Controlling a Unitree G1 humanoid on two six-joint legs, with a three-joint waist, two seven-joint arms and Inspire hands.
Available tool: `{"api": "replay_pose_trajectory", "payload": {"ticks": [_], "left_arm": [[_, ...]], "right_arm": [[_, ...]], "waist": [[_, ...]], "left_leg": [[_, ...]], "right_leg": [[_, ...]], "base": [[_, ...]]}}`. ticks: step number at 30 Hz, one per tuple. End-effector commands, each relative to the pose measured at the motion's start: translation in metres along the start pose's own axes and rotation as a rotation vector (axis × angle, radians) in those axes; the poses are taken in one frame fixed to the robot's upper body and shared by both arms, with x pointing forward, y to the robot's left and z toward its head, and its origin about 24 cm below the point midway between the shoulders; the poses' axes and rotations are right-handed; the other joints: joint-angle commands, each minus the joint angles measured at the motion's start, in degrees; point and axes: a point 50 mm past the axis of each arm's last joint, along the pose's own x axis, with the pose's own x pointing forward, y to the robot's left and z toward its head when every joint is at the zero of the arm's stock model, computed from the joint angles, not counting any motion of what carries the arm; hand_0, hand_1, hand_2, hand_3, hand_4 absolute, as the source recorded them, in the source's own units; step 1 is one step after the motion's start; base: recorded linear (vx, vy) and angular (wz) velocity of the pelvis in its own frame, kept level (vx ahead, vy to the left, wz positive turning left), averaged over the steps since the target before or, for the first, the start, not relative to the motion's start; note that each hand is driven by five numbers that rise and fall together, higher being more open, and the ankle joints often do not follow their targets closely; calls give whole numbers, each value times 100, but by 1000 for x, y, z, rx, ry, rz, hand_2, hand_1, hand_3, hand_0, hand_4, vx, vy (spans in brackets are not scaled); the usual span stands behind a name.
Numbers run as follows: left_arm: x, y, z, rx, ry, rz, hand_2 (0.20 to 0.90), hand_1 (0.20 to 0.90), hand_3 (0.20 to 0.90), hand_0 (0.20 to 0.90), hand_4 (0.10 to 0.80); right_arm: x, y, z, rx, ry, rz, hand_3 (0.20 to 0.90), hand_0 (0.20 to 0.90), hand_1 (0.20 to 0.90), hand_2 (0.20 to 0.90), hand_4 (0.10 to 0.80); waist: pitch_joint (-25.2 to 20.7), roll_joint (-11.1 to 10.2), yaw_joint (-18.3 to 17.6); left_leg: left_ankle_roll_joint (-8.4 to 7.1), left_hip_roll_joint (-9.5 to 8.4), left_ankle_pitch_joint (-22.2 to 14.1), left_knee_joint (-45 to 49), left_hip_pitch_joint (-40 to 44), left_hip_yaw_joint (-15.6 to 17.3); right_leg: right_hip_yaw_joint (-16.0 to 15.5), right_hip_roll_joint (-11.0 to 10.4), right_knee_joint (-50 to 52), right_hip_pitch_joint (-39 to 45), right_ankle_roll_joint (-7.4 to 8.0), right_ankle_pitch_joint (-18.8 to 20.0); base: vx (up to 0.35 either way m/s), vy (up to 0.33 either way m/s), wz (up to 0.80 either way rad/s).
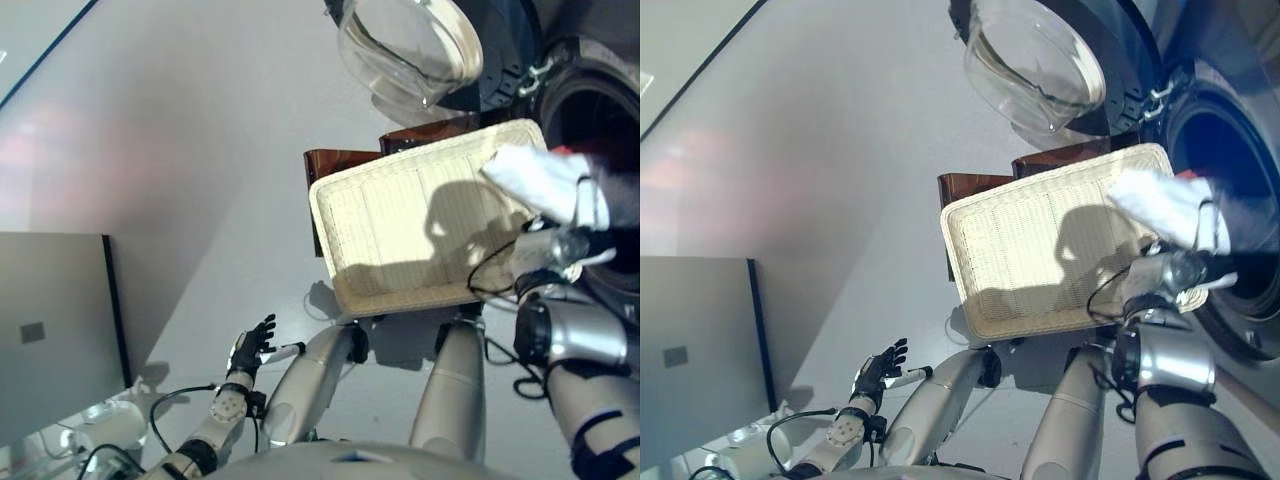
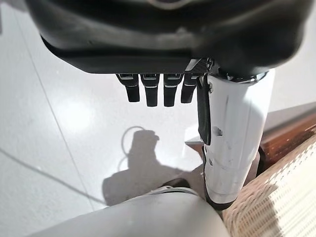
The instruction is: Pick up the clothes and place them into the washing machine
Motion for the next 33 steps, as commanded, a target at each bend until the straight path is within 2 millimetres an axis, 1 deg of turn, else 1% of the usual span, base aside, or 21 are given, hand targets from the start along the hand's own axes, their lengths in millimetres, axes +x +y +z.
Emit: {"api": "replay_pose_trajectory", "payload": {"ticks": [1, 5, 6, 7, 8, 11, 12, 14, 17, 18, 19, 22, 23, 24, 25, 26, 27, 28, 30, 31, 33], "left_arm": [[-7, 5, -13, -26, 29, 26, 900, 900, 900, 900, 800], [-8, 6, -9, -39, 3, 23, 900, 900, 900, 900, 800], [-8, 5, -8, -40, 3, 23, 900, 900, 900, 900, 800], [-7, 6, -7, -47, -4, 27, 900, 900, 900, 900, 800], [-7, 7, -7, -46, -4, 29, 900, 900, 900, 900, 800], [-8, 10, -7, -47, -11, 45, 900, 900, 900, 900, 800], [-8, 10, -7, -47, -11, 45, 900, 900, 900, 900, 800], [-8, 12, -5, -40, -31, 49, 900, 900, 900, 900, 800], [-9, 14, -4, -36, -43, 55, 900, 900, 900, 900, 800], [-9, 12, -3, -39, -47, 53, 900, 900, 900, 900, 800], [-9, 12, -3, -39, -47, 53, 900, 900, 900, 900, 800], [-8, 13, -1, -49, -48, 58, 900, 900, 900, 900, 800], [-7, 13, -1, -50, -48, 59, 900, 900, 900, 900, 800], [-7, 12, -3, -54, -31, 61, 900, 900, 900, 900, 800], [-7, 12, -3, -55, -31, 62, 900, 900, 900, 900, 800], [-7, 12, -3, -60, -29, 61, 900, 900, 900, 900, 800], [-8, 9, -8, -60, -5, 51, 900, 900, 900, 900, 800], [-8, 7, -10, -58, 6, 47, 900, 900, 900, 900, 800], [-8, 5, -13, -50, 31, 38, 900, 900, 900, 900, 800], [-6, 2, -10, -50, 22, 31, 900, 900, 900, 900, 800], [-6, 2, -10, -54, 22, 45, 900, 900, 900, 900, 800]], "right_arm": [[2, 43, 109, 45, -366, 136, 200, 200, 200, 200, 300], [-12, 67, 145, 42, -483, 211, 200, 200, 200, 200, 300], [-12, 67, 145, 42, -484, 211, 200, 200, 200, 200, 300], [-21, 77, 161, 64, -540, 245, 200, 200, 200, 200, 300], [-25, 81, 168, 67, -568, 258, 200, 200, 200, 200, 300], [-35, 86, 188, 87, -659, 249, 200, 200, 200, 200, 300], [-35, 87, 188, 86, -661, 247, 200, 200, 200, 200, 300], [-43, 87, 210, 112, -757, 221, 200, 200, 200, 200, 300], [-50, 89, 226, 126, -808, 205, 200, 200, 200, 200, 300], [-54, 91, 227, 141, -814, 214, 499, 499, 499, 499, 514], [-54, 91, 227, 141, -814, 214, 900, 900, 900, 900, 800], [-47, 95, 209, 92, -741, 262, 900, 900, 900, 900, 800], [-46, 95, 210, 93, -739, 265, 900, 900, 900, 900, 800], [-38, 94, 189, 54, -655, 254, 900, 900, 900, 900, 800], [-37, 94, 190, 56, -654, 256, 900, 900, 900, 900, 800], [-36, 94, 181, 46, -623, 258, 900, 900, 900, 900, 800], [-28, 90, 160, -14, -558, 234, 900, 900, 900, 900, 800], [-28, 92, 150, -26, -526, 243, 900, 900, 900, 900, 800], [-14, 76, 131, -104, -449, 150, 900, 900, 900, 900, 800], [-16, 76, 125, 13, -397, 134, 900, 900, 900, 900, 800], [-21, 77, 112, 132, -343, 96, 900, 900, 900, 900, 800]], "waist": [[-63, -49, 7], [-94, -65, -17], [-91, -61, -20], [-100, -82, -45], [-107, -88, -68], [-160, -94, -103], [-160, -91, -105], [-191, -88, -125], [-222, -79, -124], [-216, -62, -129], [-218, -63, -128], [-168, -113, -163], [-165, -116, -162], [-153, -131, -169], [-151, -134, -171], [-149, -136, -176], [-158, -125, -173], [-155, -121, -176], [-179, -103, -172], [-178, -44, -179], [-206, 8, -160]], "left_leg": [[-542, 63, -117, 315, -411, -252], [-561, 104, -121, 282, -408, -214], [-562, 105, -121, 283, -410, -211], [-572, 112, -124, 260, -403, -206], [-576, 110, -129, 252, -400, -207], [-586, 104, -144, 237, -388, -212], [-586, 103, -144, 237, -390, -212], [-598, 93, -148, 233, -398, -211], [-602, 79, -151, 219, -409, -204], [-601, 73, -151, 223, -419, -194], [-600, 74, -152, 224, -421, -192], [-596, 99, -154, 245, -462, -130], [-596, 100, -155, 247, -464, -126], [-589, 113, -165, 263, -474, -112], [-589, 115, -167, 267, -478, -106], [-590, 117, -168, 270, -481, -95], [-587, 124, -176, 291, -476, -93], [-591, 127, -179, 305, -486, -85], [-601, 118, -179, 289, -467, -90], [-604, 112, -181, 282, -459, -90], [-604, 88, -178, 263, -446, -114]], "right_leg": [[-300, 309, -316, 247, -506, 21], [-261, 355, -307, 177, -510, 38], [-258, 356, -305, 173, -511, 39], [-243, 369, -314, 165, -514, 32], [-244, 376, -303, 158, -517, 25], [-237, 385, -286, 143, -516, 4], [-237, 384, -283, 140, -516, 3], [-230, 380, -285, 139, -523, -7], [-209, 387, -290, 108, -524, 0], [-199, 395, -287, 92, -527, 6], [-197, 395, -286, 89, -527, 7], [-157, 426, -283, 29, -530, 53], [-152, 427, -283, 26, -530, 54], [-132, 455, -274, -4, -537, 73], [-127, 457, -273, -8, -537, 74], [-118, 462, -276, -9, -537, 82], [-113, 468, -262, 3, -546, 77], [-112, 462, -265, 6, -548, 78], [-120, 459, -267, 39, -554, 63], [-121, 456, -265, 52, -563, 52], [-132, 445, -263, 67, -573, 32]], "base": [[37, -29, -13], [32, -6, -6], [31, -8, -8], [24, -16, -8], [35, -13, -7], [9, 1, -1], [0, 0, 0], [0, 0, 0], [0, 0, 0], [0, 0, 0], [-12, 21, -5], [-17, 16, -9], [-4, 10, -7], [-1, 6, -3], [0, 0, 0], [0, 0, 0], [0, 0, 0], [0, 0, 0], [0, 0, 0], [0, 0, 0], [0, 0, 0]]}}
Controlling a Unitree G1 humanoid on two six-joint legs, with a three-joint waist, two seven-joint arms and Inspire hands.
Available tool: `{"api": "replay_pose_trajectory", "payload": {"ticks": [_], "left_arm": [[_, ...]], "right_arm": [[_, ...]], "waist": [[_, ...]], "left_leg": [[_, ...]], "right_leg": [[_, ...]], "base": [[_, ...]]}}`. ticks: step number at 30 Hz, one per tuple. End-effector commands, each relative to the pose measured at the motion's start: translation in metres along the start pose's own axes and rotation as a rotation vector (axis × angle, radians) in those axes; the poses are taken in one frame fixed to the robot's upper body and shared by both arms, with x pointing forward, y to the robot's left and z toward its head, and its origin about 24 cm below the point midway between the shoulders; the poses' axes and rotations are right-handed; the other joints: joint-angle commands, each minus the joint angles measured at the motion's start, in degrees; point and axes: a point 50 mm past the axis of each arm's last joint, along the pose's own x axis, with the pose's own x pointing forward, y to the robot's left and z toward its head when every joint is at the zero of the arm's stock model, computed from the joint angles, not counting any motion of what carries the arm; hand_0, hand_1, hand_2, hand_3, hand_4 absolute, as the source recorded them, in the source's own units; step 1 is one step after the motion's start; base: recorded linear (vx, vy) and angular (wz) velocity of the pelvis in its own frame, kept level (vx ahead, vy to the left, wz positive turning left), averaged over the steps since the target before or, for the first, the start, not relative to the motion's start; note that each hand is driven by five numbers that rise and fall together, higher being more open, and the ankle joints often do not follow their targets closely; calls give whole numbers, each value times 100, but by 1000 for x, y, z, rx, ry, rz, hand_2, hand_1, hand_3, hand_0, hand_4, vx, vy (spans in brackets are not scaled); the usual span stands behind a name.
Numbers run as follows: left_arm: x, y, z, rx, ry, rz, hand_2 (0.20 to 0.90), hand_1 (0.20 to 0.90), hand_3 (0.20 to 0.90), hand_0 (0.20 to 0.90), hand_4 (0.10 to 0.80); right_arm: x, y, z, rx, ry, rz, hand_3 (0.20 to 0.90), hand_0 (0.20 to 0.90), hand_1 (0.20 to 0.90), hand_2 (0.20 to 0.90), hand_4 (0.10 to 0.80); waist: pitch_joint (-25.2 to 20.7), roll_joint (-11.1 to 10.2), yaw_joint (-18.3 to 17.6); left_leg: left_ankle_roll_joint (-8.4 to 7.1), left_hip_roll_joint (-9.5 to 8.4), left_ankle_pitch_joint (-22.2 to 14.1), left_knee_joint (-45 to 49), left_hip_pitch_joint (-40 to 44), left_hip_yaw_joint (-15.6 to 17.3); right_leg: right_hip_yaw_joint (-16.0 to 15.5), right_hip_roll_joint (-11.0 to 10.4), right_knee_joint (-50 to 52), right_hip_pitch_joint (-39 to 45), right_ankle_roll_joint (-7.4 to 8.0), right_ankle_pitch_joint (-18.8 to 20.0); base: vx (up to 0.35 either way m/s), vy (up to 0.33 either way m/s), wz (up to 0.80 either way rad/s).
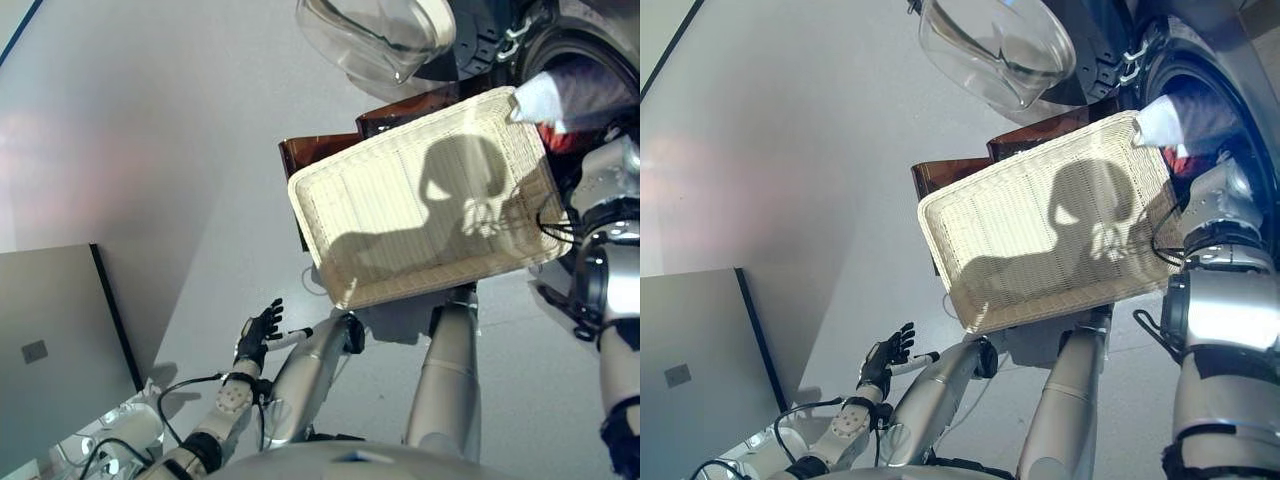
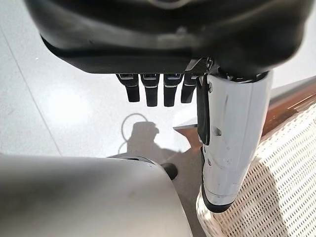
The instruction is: Pick up the clothes and place them into the washing machine
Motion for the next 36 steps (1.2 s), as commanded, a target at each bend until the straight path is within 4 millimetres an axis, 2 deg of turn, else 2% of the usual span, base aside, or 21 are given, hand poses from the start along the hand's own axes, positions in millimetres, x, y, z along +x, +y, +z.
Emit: {"api": "replay_pose_trajectory", "payload": {"ticks": [1, 2, 4, 5, 10, 17, 20, 23, 24, 27, 31, 32, 34, 35, 36], "left_arm": [[-15, 11, -31, 17, 113, 61, 900, 900, 900, 900, 800], [-15, 8, -30, 2, 110, 56, 900, 900, 900, 900, 800], [-16, 8, -31, 0, 114, 55, 900, 900, 900, 900, 800], [-16, 7, -32, -8, 119, 53, 900, 900, 900, 900, 800], [-20, 7, -38, -11, 145, 53, 900, 900, 900, 900, 800], [-22, 4, -38, 2, 134, 30, 900, 900, 900, 900, 800], [-23, 4, -39, -4, 137, 32, 900, 900, 900, 900, 800], [-21, 8, -38, -9, 132, 45, 900, 900, 900, 900, 800], [-20, 7, -37, -11, 130, 48, 900, 900, 900, 900, 800], [-20, 4, -36, -15, 123, 39, 900, 900, 900, 900, 800], [-17, 5, -33, -10, 114, 44, 900, 900, 900, 900, 800], [-17, 5, -33, -11, 115, 44, 900, 900, 900, 900, 800], [-17, 9, -36, -4, 133, 70, 900, 900, 900, 900, 800], [-17, 9, -36, -5, 134, 71, 900, 900, 900, 900, 800], [-17, 10, -37, -5, 133, 78, 900, 900, 900, 900, 800]], "right_arm": [[-4, 14, 34, 193, -130, -3, 900, 900, 900, 900, 800], [-8, 16, 31, 288, -108, 2, 900, 900, 900, 900, 800], [-12, 20, 28, 344, -98, 33, 900, 900, 900, 900, 800], [-16, 22, 25, 428, -74, 50, 900, 900, 900, 900, 800], [-19, 24, 31, 508, -80, 22, 900, 900, 900, 900, 800], [-11, 14, 78, 576, -242, -49, 900, 900, 900, 900, 800], [-11, 13, 75, 580, -232, -40, 900, 900, 900, 900, 800], [-17, 22, 59, 499, -197, 32, 900, 900, 900, 900, 800], [-26, 30, 35, 439, -141, 74, 900, 900, 900, 900, 800], [-43, 38, 2, 336, -83, 137, 900, 900, 900, 900, 800], [-70, 35, -52, 158, -14, 275, 900, 900, 900, 900, 800], [-70, 35, -53, 159, -12, 276, 900, 900, 900, 900, 800], [-88, 31, -81, 90, 41, 357, 900, 900, 900, 900, 800], [-88, 31, -81, 90, 42, 357, 900, 900, 900, 900, 800], [-99, 31, -92, 63, 58, 400, 900, 900, 900, 900, 800]], "waist": [[-509, 177, 38], [-518, 239, 54], [-528, 252, 58], [-521, 285, 62], [-610, 323, 115], [-713, 464, 99], [-727, 511, 116], [-721, 515, 105], [-712, 513, 92], [-717, 496, 82], [-668, 428, 39], [-668, 426, 32], [-614, 327, 2], [-614, 325, -5], [-587, 282, -20]], "left_leg": [[-699, 95, -273, 530, -473, -267], [-697, 76, -264, 506, -471, -280], [-700, 76, -249, 495, -462, -298], [-698, 70, -244, 490, -462, -315], [-691, 31, -255, 460, -420, -321], [-700, -27, -269, 416, -344, -330], [-689, -54, -281, 414, -326, -300], [-670, -35, -305, 429, -322, -189], [-660, -8, -317, 436, -316, -137], [-649, 32, -321, 461, -312, -79], [-642, 83, -303, 495, -322, -94], [-642, 83, -303, 497, -322, -96], [-645, 111, -288, 517, -348, -95], [-646, 110, -287, 518, -348, -96], [-646, 123, -275, 522, -355, -96]], "right_leg": [[-374, 365, -302, 280, -631, -6], [-381, 347, -319, 298, -626, -21], [-388, 335, -318, 308, -625, -24], [-401, 322, -303, 313, -624, -34], [-387, 306, -309, 336, -624, -53], [-358, 250, -299, 399, -613, -100], [-318, 242, -333, 400, -592, -70], [-239, 259, -396, 376, -565, -3], [-197, 278, -426, 373, -559, 27], [-164, 310, -468, 393, -556, 52], [-204, 357, -461, 414, -586, 69], [-205, 356, -460, 415, -587, 68], [-240, 385, -455, 413, -610, 88], [-241, 384, -454, 414, -611, 87], [-247, 402, -453, 412, -619, 99]], "base": [[0, 0, 0], [0, 0, 0], [0, 0, 0], [0, 0, 0], [24, 19, 4], [20, 22, 2], [26, 41, -3], [14, 22, -4], [26, 28, -12], [16, 4, -21], [-18, -24, -13], [-29, -25, -3], [-36, -43, -3], [-33, -44, 0], [0, 0, 0]]}}
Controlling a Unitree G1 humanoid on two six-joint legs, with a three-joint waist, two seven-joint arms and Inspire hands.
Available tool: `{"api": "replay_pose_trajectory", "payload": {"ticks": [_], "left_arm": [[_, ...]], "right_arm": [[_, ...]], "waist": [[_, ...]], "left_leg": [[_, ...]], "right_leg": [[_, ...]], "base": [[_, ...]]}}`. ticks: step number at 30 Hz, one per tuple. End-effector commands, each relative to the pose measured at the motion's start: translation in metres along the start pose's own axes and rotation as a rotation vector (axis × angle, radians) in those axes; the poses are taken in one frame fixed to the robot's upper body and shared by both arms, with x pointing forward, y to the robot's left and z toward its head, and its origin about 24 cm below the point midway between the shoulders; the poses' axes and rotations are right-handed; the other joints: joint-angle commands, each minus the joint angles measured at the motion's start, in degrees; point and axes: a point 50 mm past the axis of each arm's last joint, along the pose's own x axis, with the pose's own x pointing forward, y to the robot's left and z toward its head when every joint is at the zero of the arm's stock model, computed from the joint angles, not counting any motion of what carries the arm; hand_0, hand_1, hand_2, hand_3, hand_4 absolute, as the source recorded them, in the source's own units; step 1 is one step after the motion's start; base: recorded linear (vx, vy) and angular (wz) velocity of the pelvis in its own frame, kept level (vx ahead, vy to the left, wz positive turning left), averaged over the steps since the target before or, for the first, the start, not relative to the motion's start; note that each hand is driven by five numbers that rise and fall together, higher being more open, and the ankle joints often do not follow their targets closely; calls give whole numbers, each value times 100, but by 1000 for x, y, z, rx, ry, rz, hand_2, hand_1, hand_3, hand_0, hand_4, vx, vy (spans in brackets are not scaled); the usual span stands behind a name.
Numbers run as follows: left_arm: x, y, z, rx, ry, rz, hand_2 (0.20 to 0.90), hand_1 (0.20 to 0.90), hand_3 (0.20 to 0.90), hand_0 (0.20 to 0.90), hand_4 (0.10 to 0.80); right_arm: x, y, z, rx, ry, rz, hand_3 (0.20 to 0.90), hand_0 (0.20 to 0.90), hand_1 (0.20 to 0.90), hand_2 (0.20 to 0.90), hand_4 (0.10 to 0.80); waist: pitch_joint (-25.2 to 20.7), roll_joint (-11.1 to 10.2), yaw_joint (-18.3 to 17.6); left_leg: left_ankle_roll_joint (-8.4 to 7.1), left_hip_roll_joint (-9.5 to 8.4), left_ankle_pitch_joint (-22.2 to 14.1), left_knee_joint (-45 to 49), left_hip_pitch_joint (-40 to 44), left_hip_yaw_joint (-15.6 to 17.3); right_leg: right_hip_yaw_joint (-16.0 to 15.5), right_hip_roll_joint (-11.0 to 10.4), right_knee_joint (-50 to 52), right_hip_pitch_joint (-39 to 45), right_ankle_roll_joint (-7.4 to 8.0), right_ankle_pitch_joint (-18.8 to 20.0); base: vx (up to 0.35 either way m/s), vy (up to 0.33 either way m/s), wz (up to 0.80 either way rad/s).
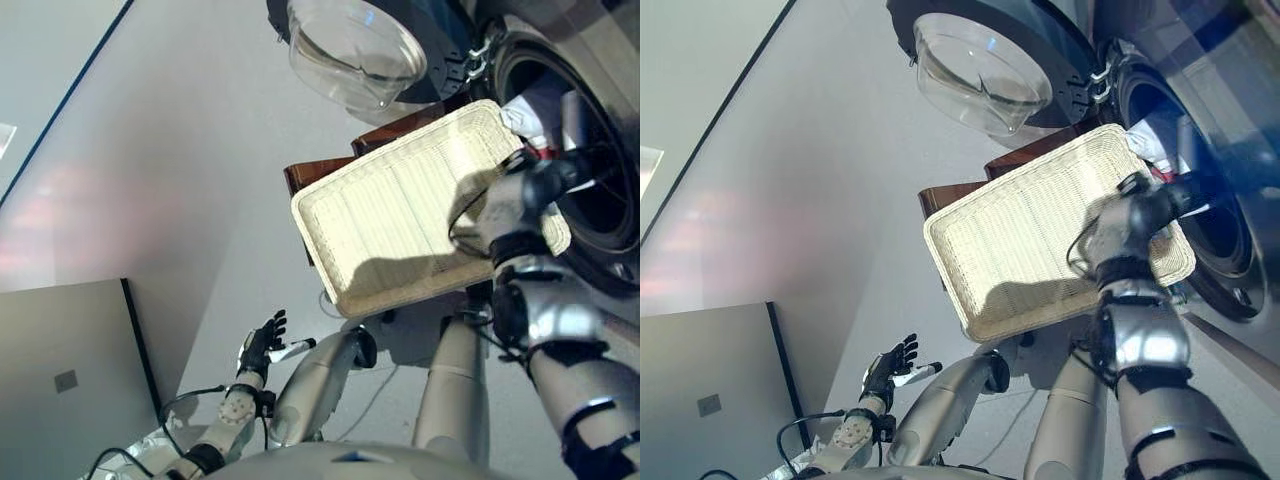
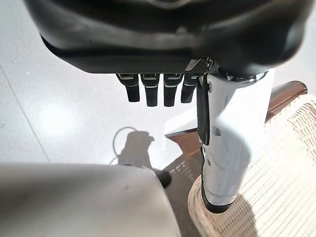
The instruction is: Pick up the clothes and place them into the washing machine
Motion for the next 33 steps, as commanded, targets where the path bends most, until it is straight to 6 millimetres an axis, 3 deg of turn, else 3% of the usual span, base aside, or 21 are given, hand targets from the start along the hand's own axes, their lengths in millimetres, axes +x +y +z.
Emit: {"api": "replay_pose_trajectory", "payload": {"ticks": [1, 6, 10, 16, 21, 24, 30, 32, 33], "left_arm": [[-6, 21, -19, 30, 71, 90, 900, 900, 900, 900, 800], [-9, 26, -25, 33, 90, 115, 900, 900, 900, 900, 800], [-9, 29, -26, 37, 98, 128, 900, 900, 900, 900, 800], [-9, 33, -26, 46, 102, 137, 900, 900, 900, 900, 800], [-13, 41, -31, 62, 124, 150, 900, 900, 900, 900, 800], [-11, 42, -27, 74, 116, 141, 900, 900, 900, 900, 800], [-10, 45, -23, 66, 90, 132, 900, 900, 900, 900, 800], [-9, 46, -20, 61, 83, 130, 900, 900, 900, 900, 800], [-9, 47, -19, 61, 81, 136, 900, 900, 900, 900, 800]], "right_arm": [[-17, 29, 7, -52, -100, 225, 900, 900, 900, 900, 800], [-48, 20, -34, -243, -59, 409, 900, 900, 900, 900, 800], [-54, 1, -56, -316, 14, 416, 900, 900, 900, 900, 800], [-52, -5, -63, -326, 65, 409, 900, 900, 900, 900, 800], [-29, 7, -46, -370, 56, 357, 900, 900, 900, 900, 800], [-11, 17, -26, -403, 34, 339, 900, 900, 900, 900, 800], [7, 32, 8, -378, -15, 293, 900, 900, 900, 900, 800], [11, 33, 16, -375, -21, 277, 900, 900, 900, 900, 800], [12, 36, 19, -368, -21, 275, 900, 900, 900, 900, 800]], "waist": [[-213, -194, 37], [-111, -440, -49], [-94, -566, -74], [-110, -618, -52], [-146, -611, 80], [-160, -601, 155], [-104, -596, 290], [-77, -669, 313], [-10, -680, 313]], "left_leg": [[-546, 17, -271, 505, -553, -154], [-545, 67, -242, 586, -603, -165], [-533, 84, -249, 651, -640, -188], [-544, 102, -237, 661, -668, -226], [-559, 106, -229, 639, -677, -254], [-566, 116, -230, 643, -680, -267], [-590, 145, -258, 809, -769, -322], [-589, 106, -549, 1162, -871, -387], [-540, 143, -452, 1337, -1026, -322]], "right_leg": [[-396, 242, -355, 281, -562, 32], [-441, 286, -315, 273, -598, 66], [-484, 304, -286, 277, -623, 69], [-525, 310, -276, 276, -643, 69], [-531, 321, -288, 275, -648, 60], [-553, 326, -269, 261, -659, 43], [-581, 359, -104, 205, -690, -69], [-535, 374, 158, 191, -709, -368], [-596, 391, 279, 81, -763, -259]], "base": [[-41, -42, 2], [-39, -37, -2], [-14, -20, 2], [-10, -11, 3], [-3, -5, 3], [0, 0, 0], [3, -25, 3], [28, -64, 5], [75, -88, 15]]}}
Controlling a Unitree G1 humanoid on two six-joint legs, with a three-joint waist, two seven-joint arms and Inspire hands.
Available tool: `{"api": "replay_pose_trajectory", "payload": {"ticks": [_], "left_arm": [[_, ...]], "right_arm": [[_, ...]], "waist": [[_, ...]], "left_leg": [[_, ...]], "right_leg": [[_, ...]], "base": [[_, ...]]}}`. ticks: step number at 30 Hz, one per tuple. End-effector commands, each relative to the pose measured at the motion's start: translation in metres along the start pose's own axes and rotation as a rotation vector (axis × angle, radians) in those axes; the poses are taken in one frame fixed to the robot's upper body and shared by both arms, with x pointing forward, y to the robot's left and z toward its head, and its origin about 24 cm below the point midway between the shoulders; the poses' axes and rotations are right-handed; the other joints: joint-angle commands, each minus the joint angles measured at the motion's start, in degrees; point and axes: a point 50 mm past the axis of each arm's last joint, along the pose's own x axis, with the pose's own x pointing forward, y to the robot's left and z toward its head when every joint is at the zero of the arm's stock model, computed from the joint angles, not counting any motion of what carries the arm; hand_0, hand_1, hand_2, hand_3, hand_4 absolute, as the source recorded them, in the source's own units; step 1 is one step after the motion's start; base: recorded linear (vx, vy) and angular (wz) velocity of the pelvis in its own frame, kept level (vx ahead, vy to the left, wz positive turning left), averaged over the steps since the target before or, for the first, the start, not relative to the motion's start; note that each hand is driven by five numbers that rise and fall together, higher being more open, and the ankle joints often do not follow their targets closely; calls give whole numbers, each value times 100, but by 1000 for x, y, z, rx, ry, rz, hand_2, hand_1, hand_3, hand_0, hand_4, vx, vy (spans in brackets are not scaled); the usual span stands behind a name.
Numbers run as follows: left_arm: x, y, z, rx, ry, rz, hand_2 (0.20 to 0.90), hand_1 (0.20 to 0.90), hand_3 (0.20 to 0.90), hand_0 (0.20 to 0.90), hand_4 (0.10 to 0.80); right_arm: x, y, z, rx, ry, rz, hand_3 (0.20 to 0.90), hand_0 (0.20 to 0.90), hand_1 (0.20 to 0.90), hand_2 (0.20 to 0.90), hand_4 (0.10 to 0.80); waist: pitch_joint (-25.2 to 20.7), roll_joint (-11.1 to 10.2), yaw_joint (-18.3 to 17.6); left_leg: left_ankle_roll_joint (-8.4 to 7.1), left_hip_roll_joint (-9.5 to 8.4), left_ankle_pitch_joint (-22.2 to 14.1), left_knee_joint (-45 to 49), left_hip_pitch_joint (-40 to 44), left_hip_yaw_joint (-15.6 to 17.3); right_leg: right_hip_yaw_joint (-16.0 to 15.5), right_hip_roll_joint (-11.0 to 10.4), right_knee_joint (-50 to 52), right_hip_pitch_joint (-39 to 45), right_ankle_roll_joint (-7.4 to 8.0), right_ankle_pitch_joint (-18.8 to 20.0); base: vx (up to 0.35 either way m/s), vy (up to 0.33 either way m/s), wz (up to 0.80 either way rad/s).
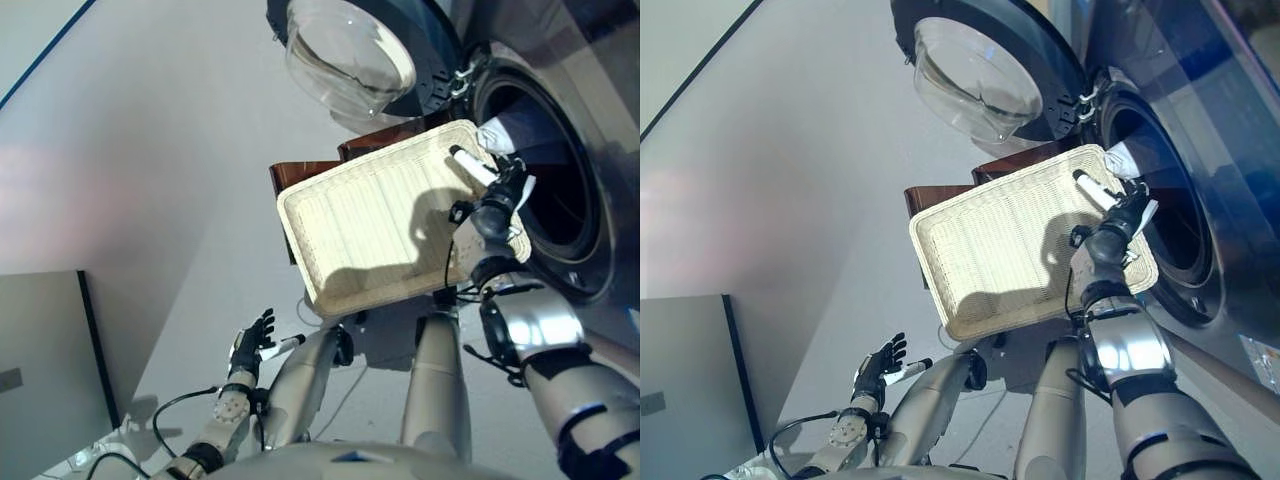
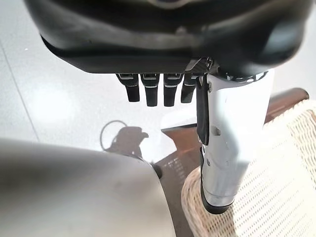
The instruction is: Pick up the clothes and place them into the washing machine
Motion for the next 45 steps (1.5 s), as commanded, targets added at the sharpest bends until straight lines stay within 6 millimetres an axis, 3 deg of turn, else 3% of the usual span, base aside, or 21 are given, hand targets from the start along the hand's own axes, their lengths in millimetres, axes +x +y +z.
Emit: {"api": "replay_pose_trajectory", "payload": {"ticks": [1, 6, 11, 15, 21, 25, 26, 28, 29, 36, 40, 43, 45], "left_arm": [[-9, 36, -20, 92, 91, 70, 900, 900, 900, 900, 800], [-10, 39, -20, 98, 95, 62, 900, 900, 900, 900, 800], [-11, 42, -21, 96, 99, 48, 900, 900, 900, 900, 800], [-16, 45, -23, 81, 97, 47, 900, 900, 900, 900, 800], [-21, 45, -28, 73, 101, 55, 900, 900, 900, 900, 800], [-19, 37, -22, 70, 62, 40, 900, 900, 900, 900, 800], [-19, 34, -21, 66, 50, 37, 900, 900, 900, 900, 800], [-17, 32, -15, 61, 21, 35, 900, 900, 900, 900, 800], [-16, 31, -14, 63, 11, 37, 900, 900, 900, 900, 800], [-17, 27, -16, 60, 19, 37, 900, 900, 900, 900, 800], [-16, 28, -19, 64, 43, 50, 900, 900, 900, 900, 800], [-17, 28, -25, 65, 72, 59, 900, 900, 900, 900, 800], [-17, 30, -28, 62, 90, 73, 900, 900, 900, 900, 800]], "right_arm": [[8, 19, 76, 87, -200, 55, 900, 900, 900, 900, 800], [13, 13, 92, 117, -200, 28, 900, 900, 900, 900, 800], [18, 1, 116, 135, -237, -2, 900, 900, 900, 900, 800], [18, -13, 169, 167, -377, -40, 900, 900, 900, 900, 800], [0, -39, 256, 252, -639, -129, 900, 900, 900, 900, 800], [-8, -68, 278, 295, -750, -278, 900, 900, 900, 900, 800], [-10, -74, 279, 329, -770, -331, 900, 900, 900, 900, 800], [-12, -77, 278, 306, -800, -363, 900, 900, 900, 900, 800], [-12, -78, 274, 290, -813, -382, 900, 900, 900, 900, 800], [3, -72, 237, 220, -703, -404, 900, 900, 900, 900, 800], [10, -41, 195, 164, -582, -292, 900, 900, 900, 900, 800], [7, 0, 139, 76, -469, -151, 900, 900, 900, 900, 800], [3, 15, 115, 50, -421, -85, 900, 900, 900, 900, 800]], "waist": [[12, -139, 233], [87, -247, 283], [89, -252, 338], [52, -247, 373], [-42, -204, 286], [-67, -161, 193], [-44, -124, 172], [-109, -116, 153], [-66, -90, 141], [-132, -10, 136], [-150, -2, 127], [-163, -13, 118], [-163, -44, 113]], "left_leg": [[-421, -4, -611, 1204, -843, -151], [-388, 36, -896, 1852, -1171, -233], [-428, 45, -880, 1841, -1212, -325], [-478, 45, -781, 1628, -1136, -328], [-536, 69, -649, 1330, -1057, -294], [-552, 55, -598, 1184, -982, -260], [-501, 89, -415, 1125, -1027, -186], [-519, 43, -570, 1089, -946, -232], [-482, 86, -387, 1028, -968, -159], [-461, 52, -345, 872, -789, -97], [-465, 48, -301, 758, -665, -70], [-472, 64, -247, 694, -549, -64], [-469, 57, -232, 653, -492, -63]], "right_leg": [[-341, 338, 279, 92, -620, -423], [-403, 357, 901, -175, -699, -698], [-483, 354, 1001, -245, -731, -792], [-463, 381, 908, -245, -727, -778], [-403, 408, 791, -290, -714, -740], [-366, 415, 666, -255, -682, -700], [-410, 426, 574, -296, -698, -496], [-336, 439, 537, -237, -648, -611], [-388, 441, 458, -264, -660, -424], [-384, 407, 283, -131, -610, -296], [-354, 425, 177, -7, -594, -220], [-373, 423, 77, 139, -588, -164], [-380, 433, 6, 223, -588, -130]], "base": [[-25, -87, 20], [11, -76, 10], [14, -56, 6], [23, -4, 9], [13, 19, 3], [-11, 47, -6], [8, 38, -7], [3, 47, -9], [-101, 58, -11], [-22, 44, -8], [-7, 31, -5], [4, 13, -6], [4, -12, -9]]}}
